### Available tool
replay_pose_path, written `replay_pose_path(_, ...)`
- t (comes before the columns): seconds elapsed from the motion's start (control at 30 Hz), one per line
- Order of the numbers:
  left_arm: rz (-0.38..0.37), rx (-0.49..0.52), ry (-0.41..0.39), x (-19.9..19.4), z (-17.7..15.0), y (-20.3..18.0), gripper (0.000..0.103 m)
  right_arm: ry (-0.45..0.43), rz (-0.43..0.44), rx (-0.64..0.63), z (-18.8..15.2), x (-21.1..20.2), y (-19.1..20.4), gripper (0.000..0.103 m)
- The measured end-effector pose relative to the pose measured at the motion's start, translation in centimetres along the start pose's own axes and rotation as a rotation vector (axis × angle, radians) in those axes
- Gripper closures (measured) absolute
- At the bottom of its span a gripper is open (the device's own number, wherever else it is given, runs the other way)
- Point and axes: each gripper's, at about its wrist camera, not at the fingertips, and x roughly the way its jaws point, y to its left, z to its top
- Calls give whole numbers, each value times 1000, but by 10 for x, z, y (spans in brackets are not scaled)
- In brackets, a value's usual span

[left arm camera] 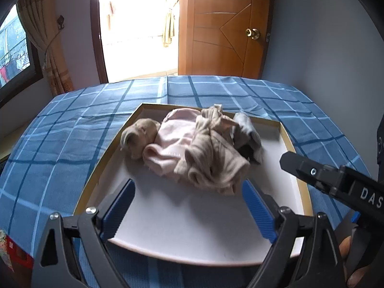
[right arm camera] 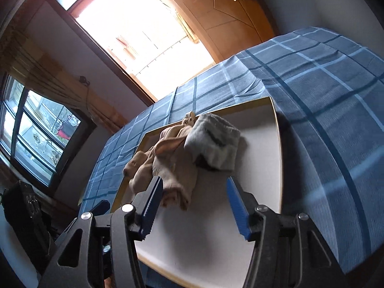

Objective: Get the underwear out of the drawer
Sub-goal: 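Lower both items into the tray and open both grippers, then move both grippers back down toward the open drawer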

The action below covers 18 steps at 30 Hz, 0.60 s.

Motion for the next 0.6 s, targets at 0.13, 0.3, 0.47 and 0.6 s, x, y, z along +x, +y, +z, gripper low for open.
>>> replay_pose_path(0.13, -3, -9, -8, -15, -13, 2, 11, -19, 3, -9, -13, -15, 3, 45)
replay_pose_path(0.3, 14, -5, -19, -28, -27, 3, 11, -62, -20, -58, -30, -35, 8, 45)
replay_pose_path(0.47, 25, 0, -22, -40, -40, 3, 11, -84, -30, -71, -44, -47, 8, 45)
replay_pose_path(0.6, 15, -14, -26, -49, -52, 5, 11, -126, -61, -115, -54, -60, 11, 45)
